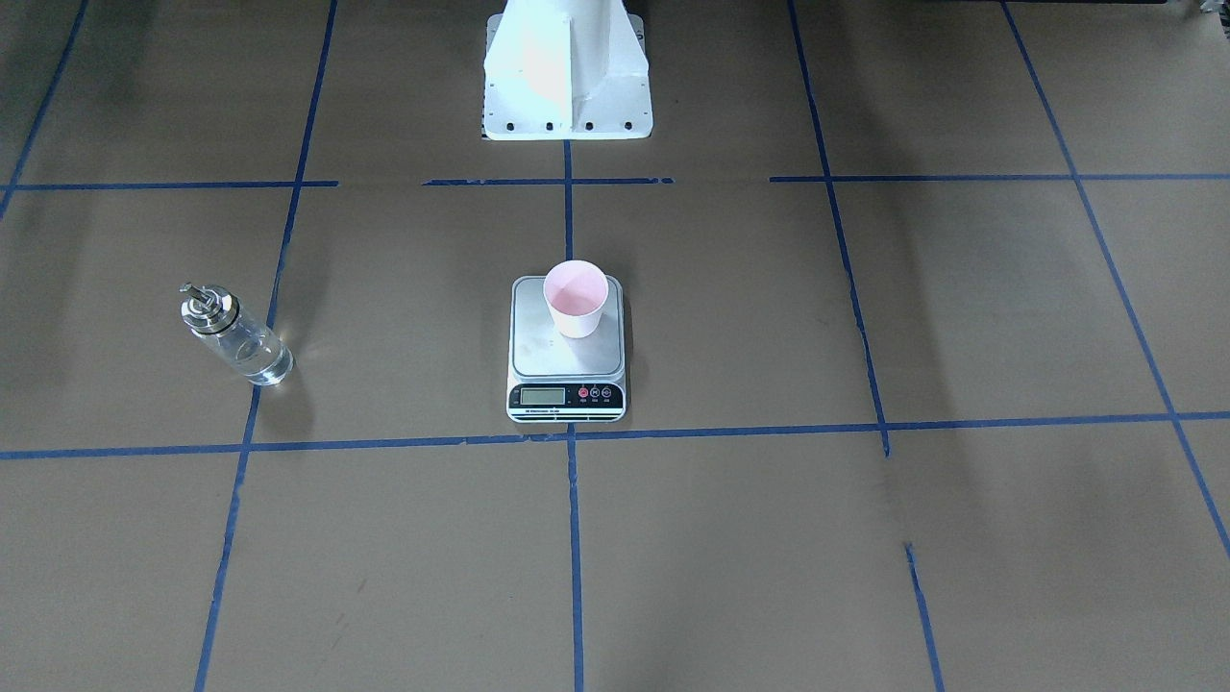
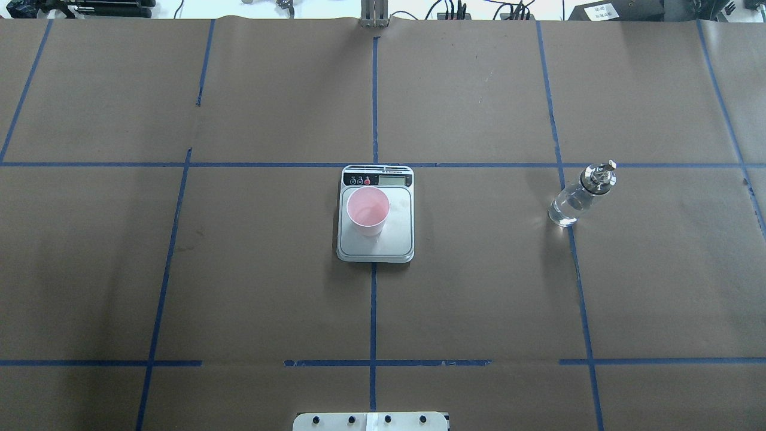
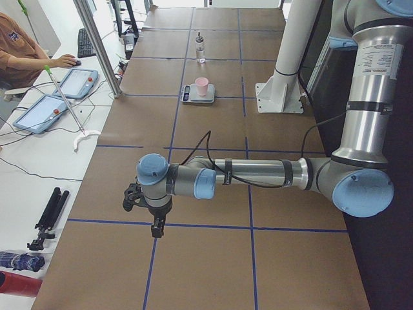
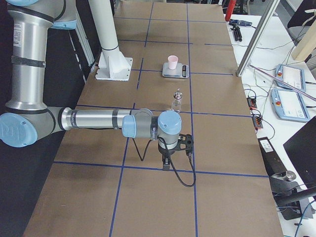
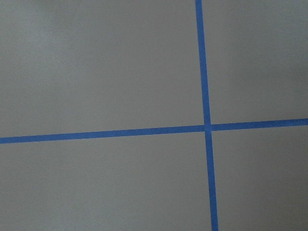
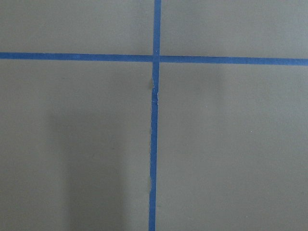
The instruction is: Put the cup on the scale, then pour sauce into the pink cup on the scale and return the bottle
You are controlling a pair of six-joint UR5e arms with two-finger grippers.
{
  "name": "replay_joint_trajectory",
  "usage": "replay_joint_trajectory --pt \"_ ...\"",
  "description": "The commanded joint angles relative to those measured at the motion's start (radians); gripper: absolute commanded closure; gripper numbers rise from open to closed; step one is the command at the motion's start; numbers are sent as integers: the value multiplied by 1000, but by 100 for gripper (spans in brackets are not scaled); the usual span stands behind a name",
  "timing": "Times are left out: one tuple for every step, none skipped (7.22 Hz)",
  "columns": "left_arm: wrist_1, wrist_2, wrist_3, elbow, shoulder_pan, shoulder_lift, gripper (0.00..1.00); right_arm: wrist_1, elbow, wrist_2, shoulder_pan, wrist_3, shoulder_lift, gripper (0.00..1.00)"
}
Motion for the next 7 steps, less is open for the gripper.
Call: replay_joint_trajectory --pt "-2 0 1 -1 1 -1 0 0 0 0 0 16 7 0" --pt "-2 0 3 -3 1 -1 0 0 2 1 0 19 7 0" --pt "-15 0 1 -3 2 -1 0 0 3 3 0 25 9 0" --pt "-21 0 0 -3 2 -1 0 0 -3 1 0 25 28 0" --pt "-22 0 3 -3 2 -1 0 0 -13 1 0 25 53 0" --pt "-22 0 3 -3 2 -1 0 0 -39 6 0 25 77 0" --pt "-22 0 3 -3 2 -1 0 0 -43 6 0 26 90 0"
